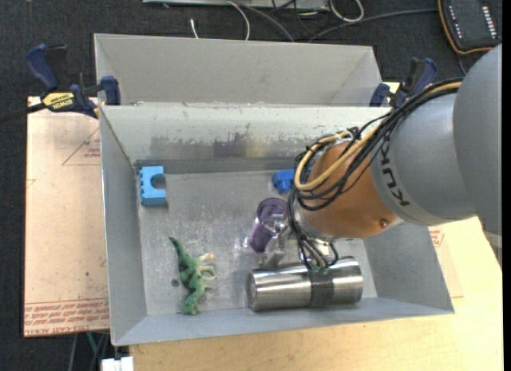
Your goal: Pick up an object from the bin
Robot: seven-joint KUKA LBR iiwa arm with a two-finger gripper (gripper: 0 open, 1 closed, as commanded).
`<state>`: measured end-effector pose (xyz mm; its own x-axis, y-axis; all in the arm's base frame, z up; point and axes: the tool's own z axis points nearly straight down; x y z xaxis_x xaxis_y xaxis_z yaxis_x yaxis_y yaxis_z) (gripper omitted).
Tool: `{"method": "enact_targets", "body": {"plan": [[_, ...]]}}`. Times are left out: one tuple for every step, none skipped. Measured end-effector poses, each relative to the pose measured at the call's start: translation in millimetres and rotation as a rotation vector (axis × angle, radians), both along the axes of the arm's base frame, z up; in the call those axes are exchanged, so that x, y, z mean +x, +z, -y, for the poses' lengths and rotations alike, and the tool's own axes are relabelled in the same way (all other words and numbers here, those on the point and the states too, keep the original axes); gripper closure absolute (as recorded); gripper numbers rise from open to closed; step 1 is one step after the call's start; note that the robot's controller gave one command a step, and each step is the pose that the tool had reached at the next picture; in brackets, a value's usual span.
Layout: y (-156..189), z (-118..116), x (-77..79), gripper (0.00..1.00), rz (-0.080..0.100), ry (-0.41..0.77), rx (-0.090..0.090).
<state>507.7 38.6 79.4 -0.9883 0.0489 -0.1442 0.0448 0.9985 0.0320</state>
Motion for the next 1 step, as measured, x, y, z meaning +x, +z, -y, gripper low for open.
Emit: {"method": "enact_targets", "body": {"plan": [[-2.5, -7.7, 2.5, 1.0, 0.011, 0.016, -0.005]]}}
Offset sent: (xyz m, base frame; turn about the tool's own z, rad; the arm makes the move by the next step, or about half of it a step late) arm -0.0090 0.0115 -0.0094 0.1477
